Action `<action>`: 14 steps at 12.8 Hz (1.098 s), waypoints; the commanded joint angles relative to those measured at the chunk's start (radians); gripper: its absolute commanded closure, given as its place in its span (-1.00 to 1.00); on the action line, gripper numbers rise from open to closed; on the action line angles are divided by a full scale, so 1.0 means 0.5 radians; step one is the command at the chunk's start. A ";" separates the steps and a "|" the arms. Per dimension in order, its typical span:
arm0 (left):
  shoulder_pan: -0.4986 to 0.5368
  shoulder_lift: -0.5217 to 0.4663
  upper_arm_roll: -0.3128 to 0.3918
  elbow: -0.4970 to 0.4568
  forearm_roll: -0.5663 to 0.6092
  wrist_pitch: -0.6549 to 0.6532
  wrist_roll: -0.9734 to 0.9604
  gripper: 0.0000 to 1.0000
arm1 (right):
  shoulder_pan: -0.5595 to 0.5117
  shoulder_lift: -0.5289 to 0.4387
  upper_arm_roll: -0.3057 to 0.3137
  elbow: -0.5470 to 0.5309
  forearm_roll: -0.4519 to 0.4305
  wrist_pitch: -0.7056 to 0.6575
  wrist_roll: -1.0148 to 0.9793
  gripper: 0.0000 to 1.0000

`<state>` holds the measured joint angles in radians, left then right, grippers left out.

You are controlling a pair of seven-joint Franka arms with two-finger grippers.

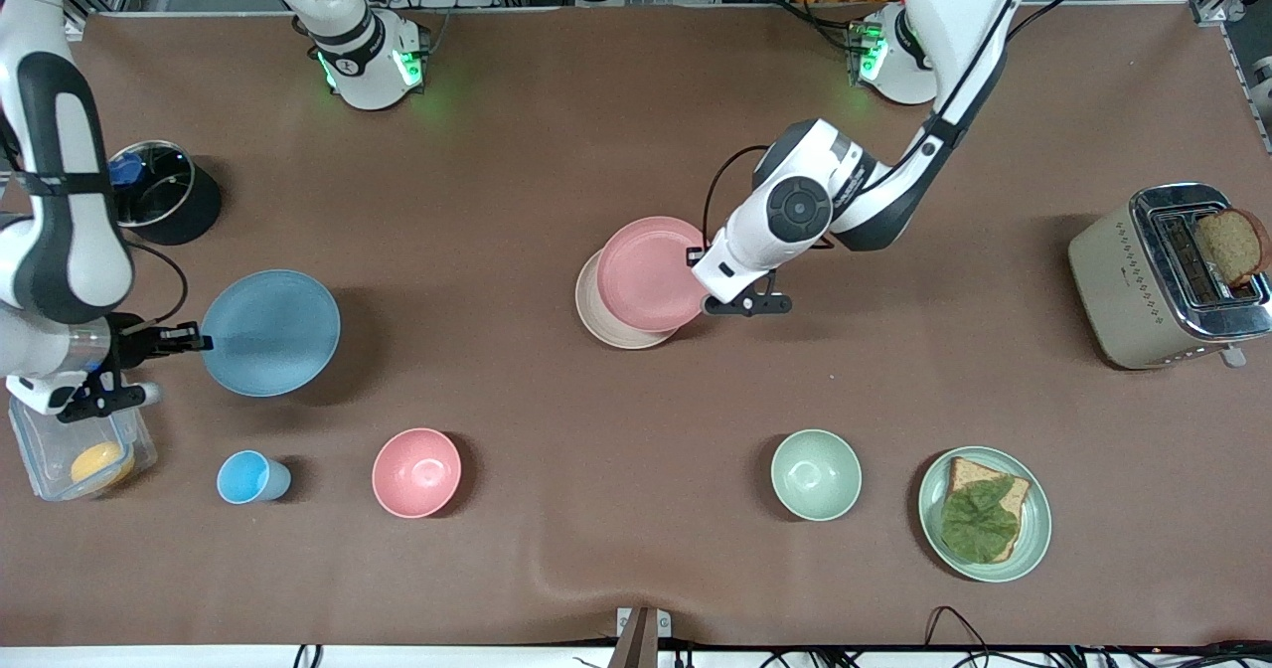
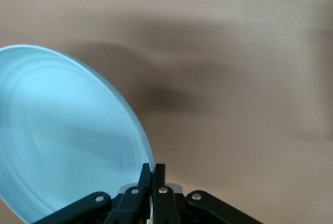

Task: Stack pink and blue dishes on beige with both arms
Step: 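Place the pink plate on the beige one while the right gripper lifts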

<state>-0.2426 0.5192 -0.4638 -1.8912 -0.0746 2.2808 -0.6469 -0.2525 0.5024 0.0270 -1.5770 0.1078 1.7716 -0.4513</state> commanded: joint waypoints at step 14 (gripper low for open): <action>-0.058 0.281 0.022 0.282 0.002 0.043 -0.056 -0.99 | 0.311 -0.063 0.001 0.016 0.456 -0.585 0.669 1.00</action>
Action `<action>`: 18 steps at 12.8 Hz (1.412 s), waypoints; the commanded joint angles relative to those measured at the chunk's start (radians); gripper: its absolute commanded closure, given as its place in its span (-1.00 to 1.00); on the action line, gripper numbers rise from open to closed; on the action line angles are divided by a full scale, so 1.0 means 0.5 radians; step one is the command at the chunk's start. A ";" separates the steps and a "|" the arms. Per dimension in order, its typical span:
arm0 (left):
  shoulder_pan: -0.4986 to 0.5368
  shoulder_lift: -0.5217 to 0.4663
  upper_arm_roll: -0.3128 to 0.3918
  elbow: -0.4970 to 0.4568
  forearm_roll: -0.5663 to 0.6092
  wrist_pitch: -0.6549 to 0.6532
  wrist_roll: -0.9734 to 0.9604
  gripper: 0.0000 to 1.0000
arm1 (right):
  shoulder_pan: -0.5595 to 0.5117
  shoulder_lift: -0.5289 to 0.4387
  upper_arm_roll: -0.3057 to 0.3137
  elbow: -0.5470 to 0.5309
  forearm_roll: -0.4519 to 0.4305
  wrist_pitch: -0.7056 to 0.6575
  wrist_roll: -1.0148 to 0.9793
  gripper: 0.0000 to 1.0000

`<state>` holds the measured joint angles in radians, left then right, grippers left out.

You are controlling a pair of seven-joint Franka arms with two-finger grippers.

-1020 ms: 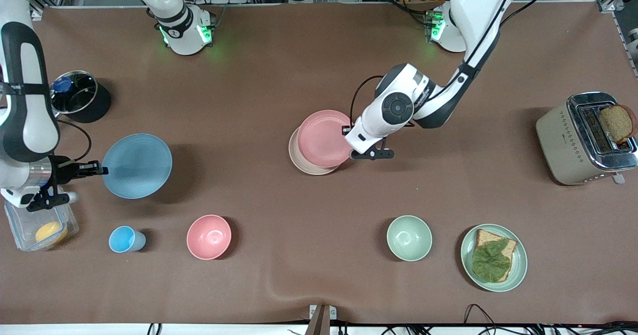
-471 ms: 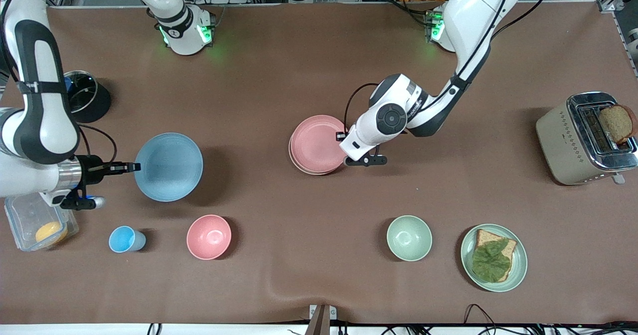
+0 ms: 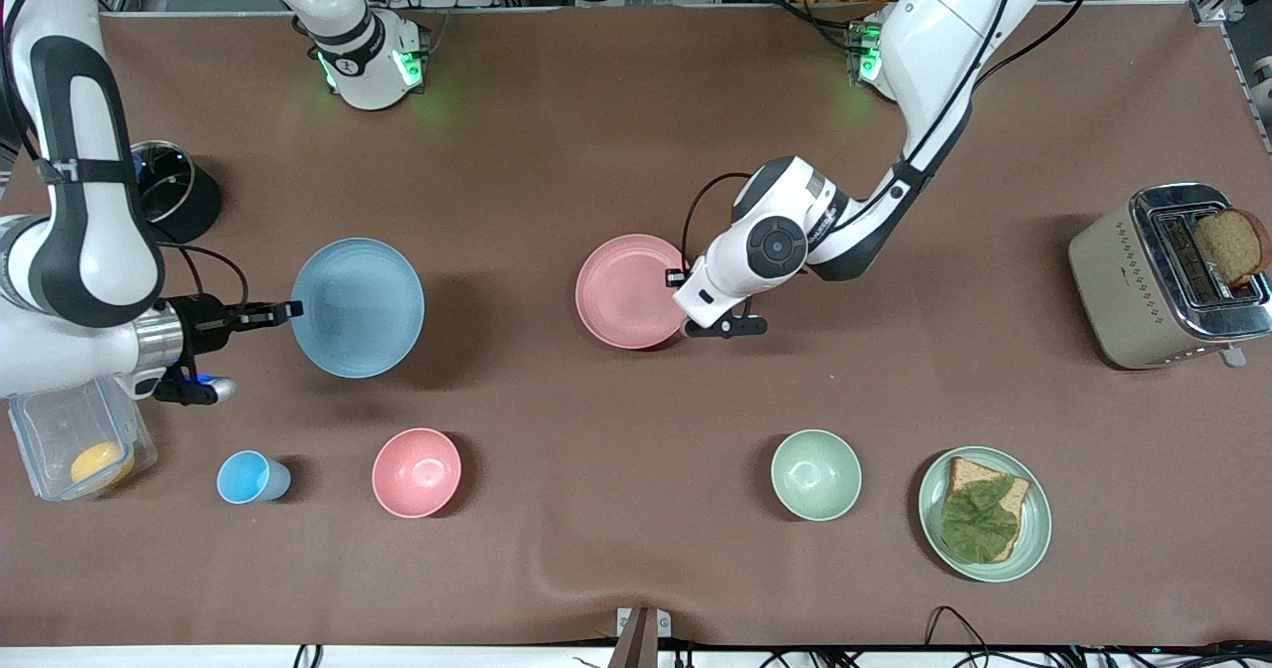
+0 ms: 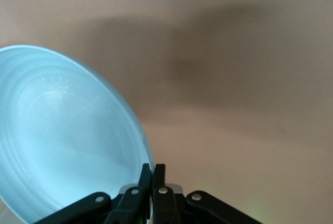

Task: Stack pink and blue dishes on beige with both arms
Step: 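Carry the blue plate over the stack while the left gripper withdraws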

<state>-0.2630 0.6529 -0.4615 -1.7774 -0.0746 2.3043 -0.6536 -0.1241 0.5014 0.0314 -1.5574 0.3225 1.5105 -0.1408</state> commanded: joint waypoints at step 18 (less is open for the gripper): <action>0.805 -1.082 0.076 0.763 0.333 -1.660 0.432 -1.00 | 1.180 -0.061 -0.007 -0.364 0.183 0.902 1.459 1.00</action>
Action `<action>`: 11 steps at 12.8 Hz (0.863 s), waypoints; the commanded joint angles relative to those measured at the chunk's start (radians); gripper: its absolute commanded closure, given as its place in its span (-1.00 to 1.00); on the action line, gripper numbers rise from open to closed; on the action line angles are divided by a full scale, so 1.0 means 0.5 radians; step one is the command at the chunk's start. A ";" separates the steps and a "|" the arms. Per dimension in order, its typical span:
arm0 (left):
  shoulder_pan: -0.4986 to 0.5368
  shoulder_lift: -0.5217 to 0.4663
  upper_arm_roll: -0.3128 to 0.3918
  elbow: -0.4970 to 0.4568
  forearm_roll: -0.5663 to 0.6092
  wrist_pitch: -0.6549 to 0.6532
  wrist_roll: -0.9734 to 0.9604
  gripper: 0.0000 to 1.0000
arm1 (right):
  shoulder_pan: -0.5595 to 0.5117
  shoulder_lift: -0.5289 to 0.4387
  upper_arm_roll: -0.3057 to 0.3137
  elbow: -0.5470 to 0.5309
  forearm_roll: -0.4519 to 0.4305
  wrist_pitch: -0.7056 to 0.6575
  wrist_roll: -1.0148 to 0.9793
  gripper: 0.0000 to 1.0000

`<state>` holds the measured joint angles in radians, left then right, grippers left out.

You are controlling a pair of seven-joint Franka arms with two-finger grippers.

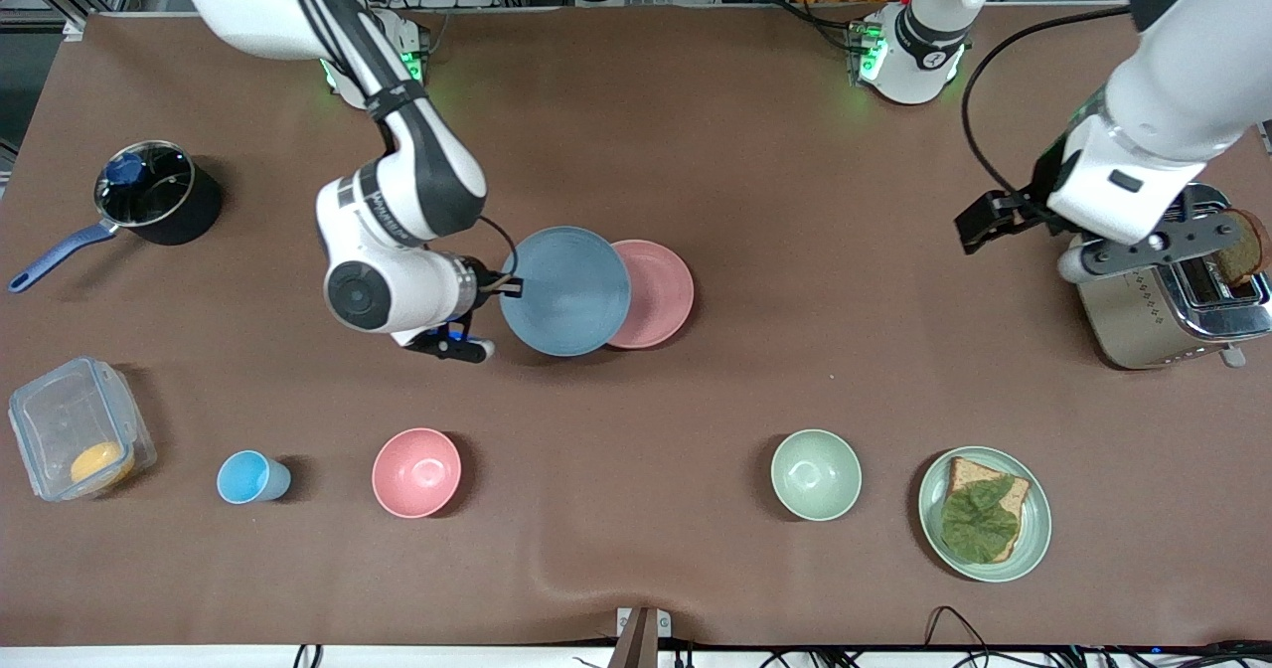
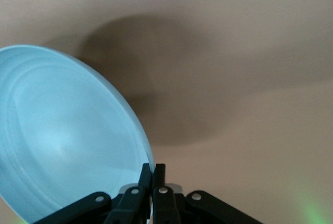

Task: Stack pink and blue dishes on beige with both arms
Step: 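Lower the blue plate onto the pink plate and open the right gripper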

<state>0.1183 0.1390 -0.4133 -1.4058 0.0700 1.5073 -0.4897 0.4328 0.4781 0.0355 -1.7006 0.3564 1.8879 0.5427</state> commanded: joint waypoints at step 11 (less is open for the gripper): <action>-0.154 -0.192 0.495 -0.115 0.017 -0.066 0.716 -1.00 | 0.349 0.096 -0.016 -0.161 0.180 0.495 0.372 1.00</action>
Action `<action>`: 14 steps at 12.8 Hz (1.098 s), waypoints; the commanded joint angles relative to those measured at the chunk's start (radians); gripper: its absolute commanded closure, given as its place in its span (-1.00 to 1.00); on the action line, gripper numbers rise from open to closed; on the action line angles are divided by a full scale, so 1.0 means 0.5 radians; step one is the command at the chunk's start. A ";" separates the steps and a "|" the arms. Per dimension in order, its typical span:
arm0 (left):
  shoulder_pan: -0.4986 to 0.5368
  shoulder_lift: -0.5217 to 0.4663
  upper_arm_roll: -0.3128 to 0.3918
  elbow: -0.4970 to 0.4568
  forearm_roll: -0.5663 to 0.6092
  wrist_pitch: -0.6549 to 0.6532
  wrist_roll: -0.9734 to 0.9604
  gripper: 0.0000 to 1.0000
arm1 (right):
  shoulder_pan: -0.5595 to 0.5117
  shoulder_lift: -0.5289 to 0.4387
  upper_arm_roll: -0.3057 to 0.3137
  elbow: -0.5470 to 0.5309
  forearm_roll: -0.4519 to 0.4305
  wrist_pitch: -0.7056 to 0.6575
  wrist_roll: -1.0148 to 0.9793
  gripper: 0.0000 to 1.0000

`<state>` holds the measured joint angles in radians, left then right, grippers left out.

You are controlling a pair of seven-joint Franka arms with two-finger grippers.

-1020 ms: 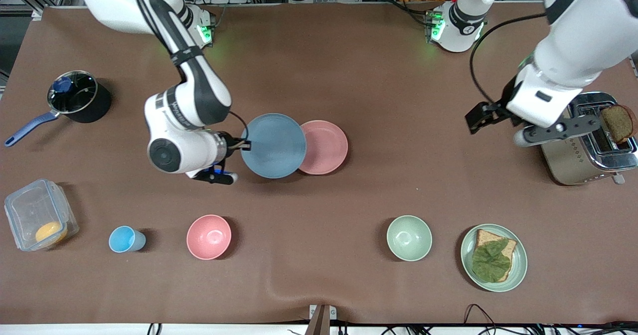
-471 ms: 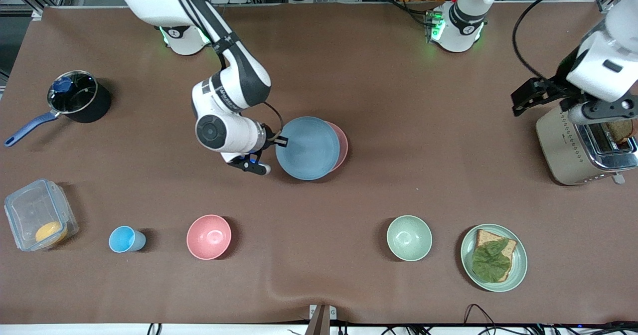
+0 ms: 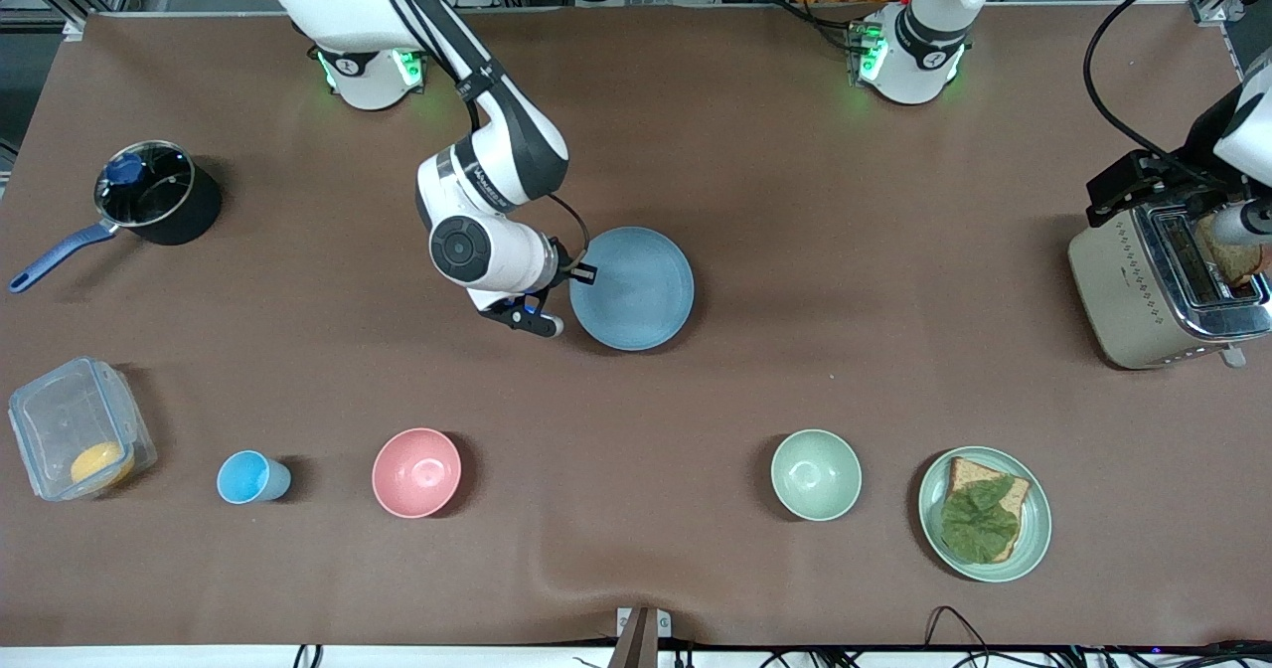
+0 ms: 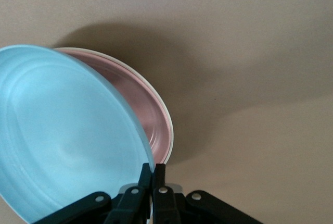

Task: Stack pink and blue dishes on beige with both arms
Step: 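Lower the blue plate onto the pink plate and open the right gripper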

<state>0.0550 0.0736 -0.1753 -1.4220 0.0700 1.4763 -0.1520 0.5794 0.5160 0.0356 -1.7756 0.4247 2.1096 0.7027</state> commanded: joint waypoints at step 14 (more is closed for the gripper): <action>-0.187 -0.147 0.237 -0.291 0.020 0.229 0.184 -1.00 | -0.182 -0.231 -0.096 0.008 -0.125 -0.356 -0.152 -1.00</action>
<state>-0.0277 0.0078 -0.0713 -1.5726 0.0565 1.5870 -0.0940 0.5603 0.4734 -0.0141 -1.7520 0.4034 1.9972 0.6989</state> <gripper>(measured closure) 0.000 0.163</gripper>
